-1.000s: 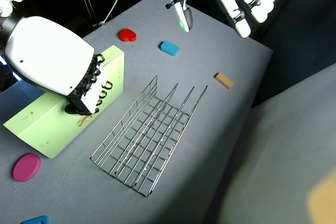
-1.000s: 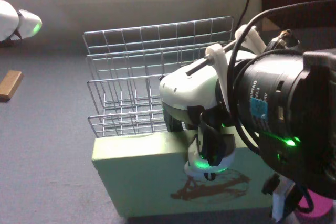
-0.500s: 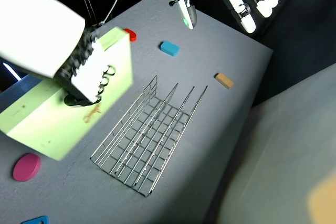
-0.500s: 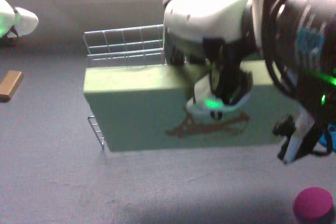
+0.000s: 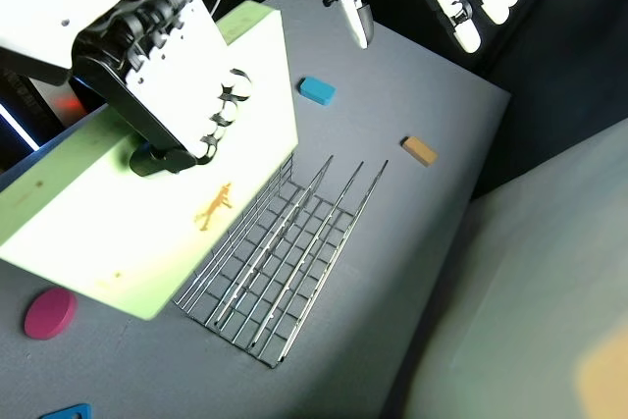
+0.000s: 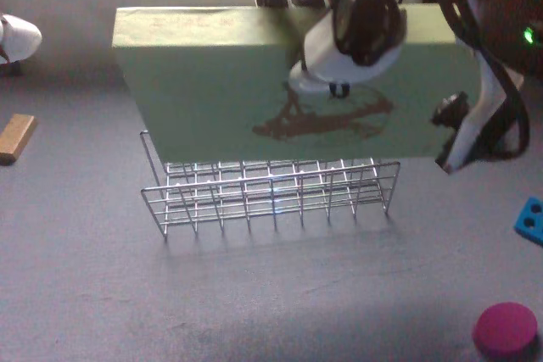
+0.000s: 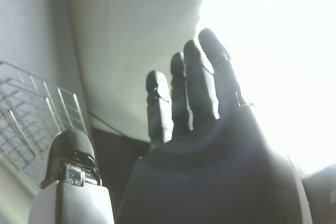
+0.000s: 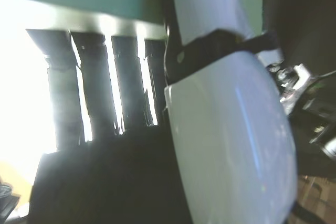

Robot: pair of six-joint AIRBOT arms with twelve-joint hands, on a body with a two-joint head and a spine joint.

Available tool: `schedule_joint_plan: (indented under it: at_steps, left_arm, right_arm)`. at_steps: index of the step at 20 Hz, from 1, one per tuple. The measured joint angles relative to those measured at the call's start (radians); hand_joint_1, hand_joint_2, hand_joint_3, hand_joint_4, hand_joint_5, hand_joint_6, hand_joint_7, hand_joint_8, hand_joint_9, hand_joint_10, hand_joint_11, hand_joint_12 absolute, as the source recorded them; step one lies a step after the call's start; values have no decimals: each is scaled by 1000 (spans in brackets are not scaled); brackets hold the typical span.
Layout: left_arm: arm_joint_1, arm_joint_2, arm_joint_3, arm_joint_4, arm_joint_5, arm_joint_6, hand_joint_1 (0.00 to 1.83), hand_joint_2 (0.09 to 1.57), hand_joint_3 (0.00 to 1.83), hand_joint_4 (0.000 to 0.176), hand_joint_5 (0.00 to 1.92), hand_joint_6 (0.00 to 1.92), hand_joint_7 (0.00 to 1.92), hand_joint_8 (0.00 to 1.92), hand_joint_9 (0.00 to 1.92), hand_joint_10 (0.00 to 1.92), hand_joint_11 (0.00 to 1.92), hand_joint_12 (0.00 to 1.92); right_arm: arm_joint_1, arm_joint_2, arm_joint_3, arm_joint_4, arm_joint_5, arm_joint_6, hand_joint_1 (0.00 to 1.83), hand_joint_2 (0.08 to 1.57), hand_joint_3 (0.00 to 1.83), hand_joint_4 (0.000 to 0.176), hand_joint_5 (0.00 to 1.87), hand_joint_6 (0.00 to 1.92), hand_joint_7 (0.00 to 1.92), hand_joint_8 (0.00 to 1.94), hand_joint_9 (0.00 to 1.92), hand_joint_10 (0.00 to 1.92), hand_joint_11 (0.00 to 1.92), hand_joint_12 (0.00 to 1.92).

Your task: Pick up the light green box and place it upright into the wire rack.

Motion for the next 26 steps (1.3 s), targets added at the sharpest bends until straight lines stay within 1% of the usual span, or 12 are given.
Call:
schedule_joint_plan:
  at_steps: [2, 3, 4, 5, 7, 8, 10, 17, 26]
  left_arm:
    - [0, 0, -1, 0, 3, 13, 162, 1170, 1, 101, 259, 1, 218, 1, 202, 1, 0, 690]
    - [0, 0, -2, 0, 6, 23, 162, 1170, 0, 101, 259, 1, 218, 1, 202, 1, 0, 691]
    - [0, 0, -3, 0, 6, 23, 162, 1170, 0, 101, 259, 1, 218, 1, 202, 1, 0, 691]
    - [4, 4, -5, -2, 7, 26, 162, 1169, 0, 102, 259, 1, 218, 1, 203, 1, 0, 692]
    - [5, 4, -4, -2, 10, 26, 162, 1169, 0, 102, 259, 1, 218, 1, 203, 1, 0, 692]
    - [4, 4, -4, 0, 10, 26, 162, 1169, 0, 102, 260, 1, 219, 1, 203, 1, 0, 692]
    - [5, 4, -5, -1, 11, 27, 164, 1169, 0, 102, 258, 0, 211, 1, 198, 0, 0, 667]
    - [5, 4, -19, -1, 23, 75, 165, 1170, 0, 102, 259, 1, 213, 1, 199, 1, 0, 667]
    - [10, 4, -21, -3, 34, 82, 163, 1175, 2, 103, 258, 0, 216, 2, 201, 1, 0, 674]
  right_arm:
    - [7, -30, 25, 2, 19, -4, 1370, 1137, 0, 0, 871, 919, 964, 1057, 875, 1367, 773, 1446]
    - [7, -51, 42, 2, 29, -5, 1379, 1111, 0, 0, 935, 809, 1020, 978, 931, 1330, 766, 1434]
    - [7, -63, 51, 0, 33, -6, 1379, 1111, 0, 0, 935, 809, 1020, 978, 931, 1330, 766, 1434]
    - [7, -99, 79, 2, 39, -8, 1383, 1099, 0, 0, 965, 759, 1046, 937, 954, 1305, 767, 1432]
    - [7, -108, 85, 2, 41, -3, 1383, 1099, 0, 0, 965, 759, 1046, 937, 954, 1305, 767, 1432]
    - [6, -111, 92, 2, 42, -3, 1373, 1122, 6, 0, 899, 875, 989, 1012, 900, 1341, 764, 1433]
    - [-9, -122, 109, -5, 43, 0, 1369, 1140, 0, 0, 865, 931, 960, 1063, 870, 1374, 753, 1449]
    - [-44, -147, 134, -4, 50, 23, 1368, 1142, 1, 0, 859, 948, 953, 1073, 864, 1379, 740, 1452]
    - [-94, -181, 195, -15, 53, 39, 1367, 1146, 0, 0, 850, 957, 945, 1085, 864, 1382, 741, 1453]
